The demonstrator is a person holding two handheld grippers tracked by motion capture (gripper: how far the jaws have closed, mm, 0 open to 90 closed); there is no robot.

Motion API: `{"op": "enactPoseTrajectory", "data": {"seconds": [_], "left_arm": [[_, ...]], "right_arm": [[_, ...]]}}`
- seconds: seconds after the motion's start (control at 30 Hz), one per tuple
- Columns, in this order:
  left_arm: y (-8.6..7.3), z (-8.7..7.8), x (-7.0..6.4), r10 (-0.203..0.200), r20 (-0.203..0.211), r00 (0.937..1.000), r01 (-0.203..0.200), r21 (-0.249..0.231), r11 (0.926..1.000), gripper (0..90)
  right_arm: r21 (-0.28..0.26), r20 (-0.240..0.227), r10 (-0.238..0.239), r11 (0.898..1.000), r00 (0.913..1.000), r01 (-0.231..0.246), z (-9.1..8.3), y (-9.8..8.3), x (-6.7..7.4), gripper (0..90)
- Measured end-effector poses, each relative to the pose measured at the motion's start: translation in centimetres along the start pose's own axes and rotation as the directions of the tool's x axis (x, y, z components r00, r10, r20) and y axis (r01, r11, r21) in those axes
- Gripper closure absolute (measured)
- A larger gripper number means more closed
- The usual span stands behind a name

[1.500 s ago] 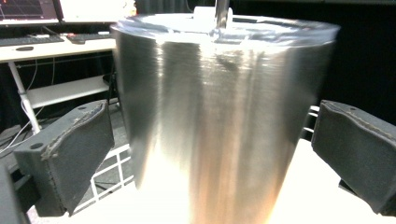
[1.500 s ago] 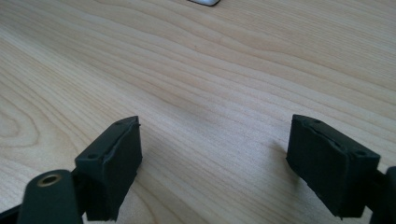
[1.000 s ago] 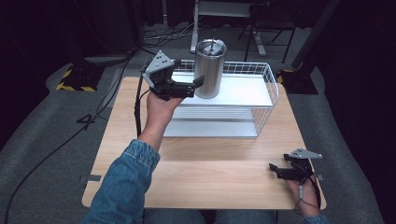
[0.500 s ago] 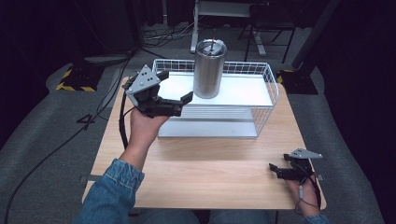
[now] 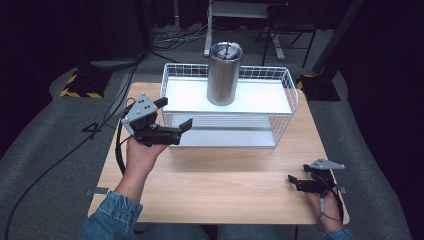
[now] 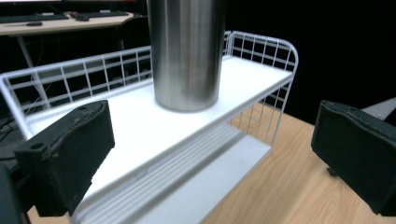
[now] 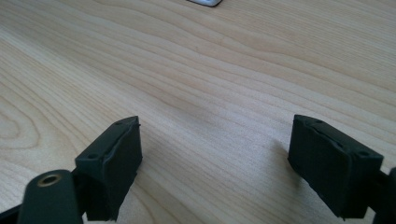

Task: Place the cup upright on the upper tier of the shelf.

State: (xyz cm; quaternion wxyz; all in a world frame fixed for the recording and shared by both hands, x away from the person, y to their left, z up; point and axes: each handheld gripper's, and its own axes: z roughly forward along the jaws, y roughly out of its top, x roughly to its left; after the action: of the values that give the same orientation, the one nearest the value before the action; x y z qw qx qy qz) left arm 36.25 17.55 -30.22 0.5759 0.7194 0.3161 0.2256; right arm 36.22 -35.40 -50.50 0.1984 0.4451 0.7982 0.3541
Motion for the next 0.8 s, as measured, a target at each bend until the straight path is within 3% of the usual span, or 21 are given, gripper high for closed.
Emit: {"op": "enactPoseTrajectory", "data": {"seconds": [0.23,0.37,0.57,0.67,0.8], "left_arm": [[-2.6,-1.5,-0.4,0.005,-0.017,0.9998,-0.004,0.039,0.9992,0.1],[-4.0,-2.2,-1.0,0.030,-0.007,0.9995,-0.030,0.066,0.9974,0.0],[-6.2,-3.1,-1.3,0.009,-0.009,0.9999,-0.009,0.079,0.9968,0.0],[-7.4,-3.5,-1.4,0.028,-0.052,0.9982,-0.023,0.095,0.9952,0.0],[-9.3,-3.8,-1.3,0.014,-0.061,0.9981,-0.006,0.125,0.9921,0.0]], "right_arm": [[0.000,-0.002,-0.001,1.000,1.0000,0.001,0.0,0.0,0.0,17.9],[0.000,-0.002,-0.001,1.000,1.0000,0.001,0.0,0.0,0.0,17.9],[0.000,-0.001,-0.001,1.000,1.0000,0.001,0.0,0.0,0.0,17.9],[0.001,-0.001,-0.002,1.000,1.0000,0.002,0.0,0.0,0.0,17.9],[0.000,-0.001,-0.002,1.000,1.0000,0.002,0.0,0.0,0.0,17.9]]}}
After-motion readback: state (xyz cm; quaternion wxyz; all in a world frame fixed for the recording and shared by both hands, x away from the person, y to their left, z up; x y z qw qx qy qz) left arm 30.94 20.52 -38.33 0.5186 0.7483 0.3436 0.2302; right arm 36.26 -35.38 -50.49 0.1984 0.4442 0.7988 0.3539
